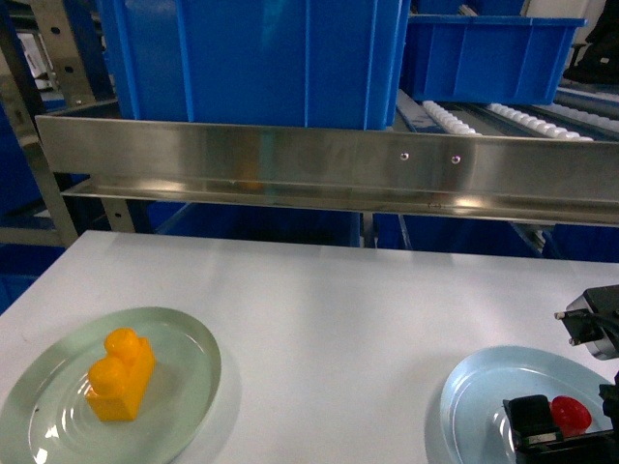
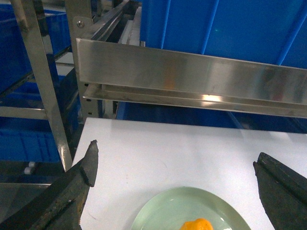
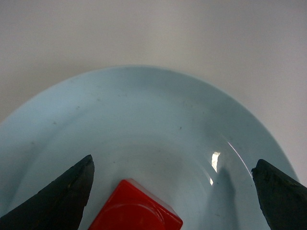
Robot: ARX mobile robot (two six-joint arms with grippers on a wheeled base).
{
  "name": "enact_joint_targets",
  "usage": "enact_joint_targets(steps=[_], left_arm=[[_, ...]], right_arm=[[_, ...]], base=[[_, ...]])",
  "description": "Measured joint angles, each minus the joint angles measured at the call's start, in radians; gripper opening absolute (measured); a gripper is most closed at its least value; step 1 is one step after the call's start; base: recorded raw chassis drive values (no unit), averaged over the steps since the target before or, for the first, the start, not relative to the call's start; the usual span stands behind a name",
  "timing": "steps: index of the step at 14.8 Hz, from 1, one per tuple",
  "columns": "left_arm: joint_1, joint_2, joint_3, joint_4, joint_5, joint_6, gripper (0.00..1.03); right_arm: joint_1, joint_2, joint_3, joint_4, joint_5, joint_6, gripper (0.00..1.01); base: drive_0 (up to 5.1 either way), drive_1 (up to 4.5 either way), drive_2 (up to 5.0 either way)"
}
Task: Sort and place red and yellow blocks in left bins
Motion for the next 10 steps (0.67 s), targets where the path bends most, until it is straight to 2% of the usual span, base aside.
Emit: enact_joint_targets(steps=[2,3,6,8,10], left_arm=[[0.0,0.0,0.0,0.0,0.0,0.0,0.98],[0.0,0.0,0.0,0.0,0.0,0.0,0.98],[0.0,0.0,0.0,0.0,0.0,0.0,0.98],[0.0,0.0,0.0,0.0,0.0,0.0,0.98],[0.0,0.0,0.0,0.0,0.0,0.0,0.98]], right_arm=[[-0.013,0.026,0.003,0.008,-0.014,0.023,0.98],[-0.02,0.033,0.003,0.011,-0.026,0.036,0.92],[-0.026,0.059,0.003,0.031,-0.051,0.087,0.65],[-0.025,0.058,-0.031,0.087,-0.068,0.123,0.29],[-0.026,0.005,-0.076,0.117,-0.065,0.119,0.29]], base=[[0.0,0.0,0.0],[0.0,0.0,0.0],[0.0,0.0,0.0],[0.0,0.0,0.0],[0.0,0.0,0.0]])
